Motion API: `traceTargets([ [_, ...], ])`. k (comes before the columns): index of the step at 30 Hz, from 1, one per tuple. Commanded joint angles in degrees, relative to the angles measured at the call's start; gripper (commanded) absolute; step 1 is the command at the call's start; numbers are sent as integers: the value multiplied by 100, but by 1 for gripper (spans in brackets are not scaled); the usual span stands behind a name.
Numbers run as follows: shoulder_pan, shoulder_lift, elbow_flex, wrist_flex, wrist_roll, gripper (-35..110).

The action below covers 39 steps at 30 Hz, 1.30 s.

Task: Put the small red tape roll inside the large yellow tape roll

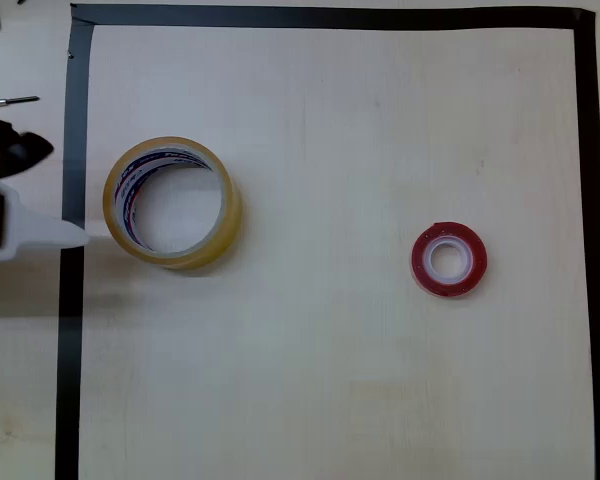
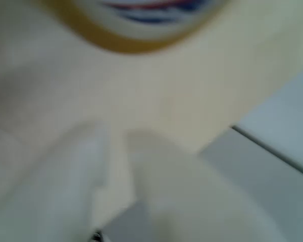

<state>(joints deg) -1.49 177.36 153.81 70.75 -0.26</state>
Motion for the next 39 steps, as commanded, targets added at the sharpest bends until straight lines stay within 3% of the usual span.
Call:
traceTargets([
  [1,-185,-1740,-2101,-264,-114,0],
  [11,-272,-5625,-4588,-1538,-79,0],
  [30,-211,-10934,-9431,-2250,-70,0],
  [33,-123,-11953,-10907,-1986,237,0],
  [37,-167,-14405,-15012,-615,352,0],
  [39,-220,-15319,-16409,-519,352,0],
])
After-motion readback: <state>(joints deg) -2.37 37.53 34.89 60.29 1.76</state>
